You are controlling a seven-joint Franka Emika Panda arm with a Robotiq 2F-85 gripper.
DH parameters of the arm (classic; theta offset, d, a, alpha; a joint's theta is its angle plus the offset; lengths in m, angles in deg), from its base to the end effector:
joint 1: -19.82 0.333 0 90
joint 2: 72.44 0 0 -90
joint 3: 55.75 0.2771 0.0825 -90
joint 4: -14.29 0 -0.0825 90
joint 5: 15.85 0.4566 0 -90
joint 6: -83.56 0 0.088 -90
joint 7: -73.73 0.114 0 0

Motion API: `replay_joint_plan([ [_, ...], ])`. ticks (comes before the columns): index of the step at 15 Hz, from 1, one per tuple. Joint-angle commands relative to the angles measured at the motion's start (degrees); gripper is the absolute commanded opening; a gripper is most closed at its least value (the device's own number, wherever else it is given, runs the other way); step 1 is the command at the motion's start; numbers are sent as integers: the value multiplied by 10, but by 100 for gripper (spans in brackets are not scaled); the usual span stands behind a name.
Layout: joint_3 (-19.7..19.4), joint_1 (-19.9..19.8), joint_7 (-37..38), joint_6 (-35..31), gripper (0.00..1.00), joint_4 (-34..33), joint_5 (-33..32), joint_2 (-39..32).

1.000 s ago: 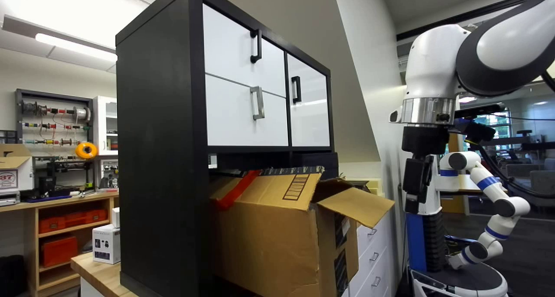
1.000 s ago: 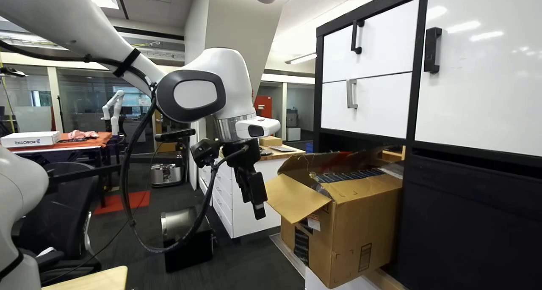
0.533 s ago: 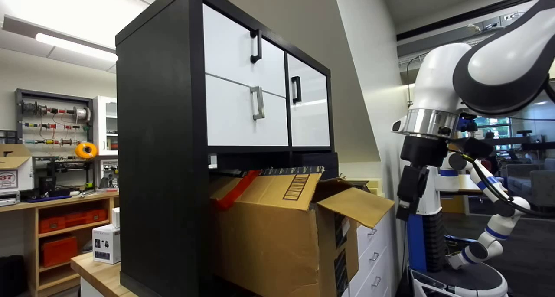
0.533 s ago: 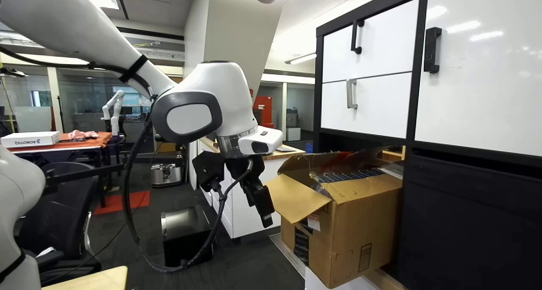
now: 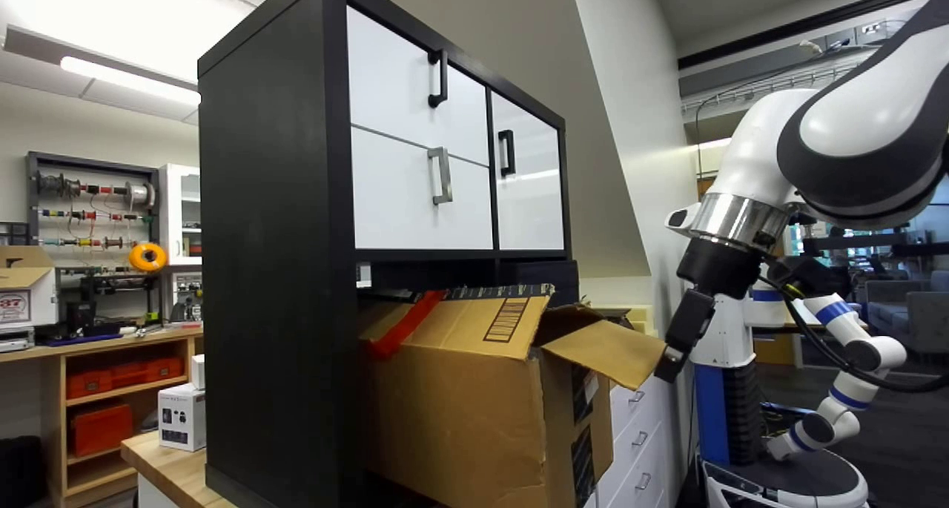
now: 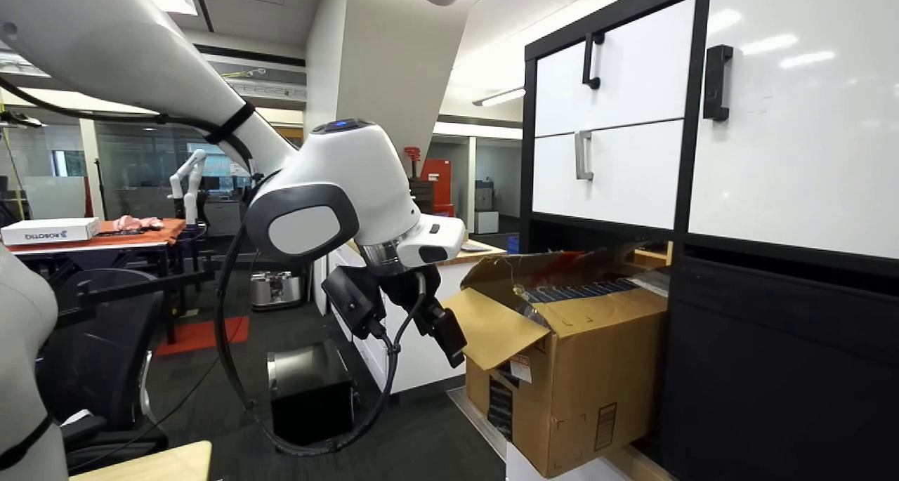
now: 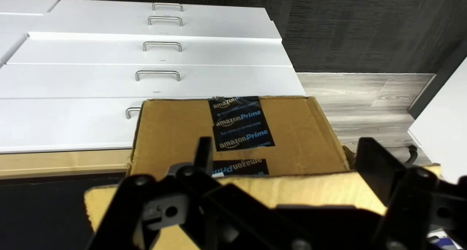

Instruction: Push the box fully in

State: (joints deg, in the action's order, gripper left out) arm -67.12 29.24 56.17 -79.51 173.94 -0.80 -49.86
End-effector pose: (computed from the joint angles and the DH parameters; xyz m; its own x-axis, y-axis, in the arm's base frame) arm 0.4683 -0.0177 0.2732 0.8947 0.0036 0.4466 0.0634 -0.9909 -0.1189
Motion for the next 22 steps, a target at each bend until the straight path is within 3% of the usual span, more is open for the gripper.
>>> replay_joint_plan([
  [1,-41,60,-57,-53,92,0,48,-32],
  [2,-55,78,-71,-63,89,0,61,-41],
  [4,-79,109,-99,-79,63,-8,91,-62],
  [5,-92,126,-114,-85,55,-12,107,-69],
  [13,-218,270,-256,-116,4,-79,251,-110],
  [17,-279,334,-336,-108,0,-114,330,-129],
  [22,-350,402,-462,-87,4,-169,460,-166],
])
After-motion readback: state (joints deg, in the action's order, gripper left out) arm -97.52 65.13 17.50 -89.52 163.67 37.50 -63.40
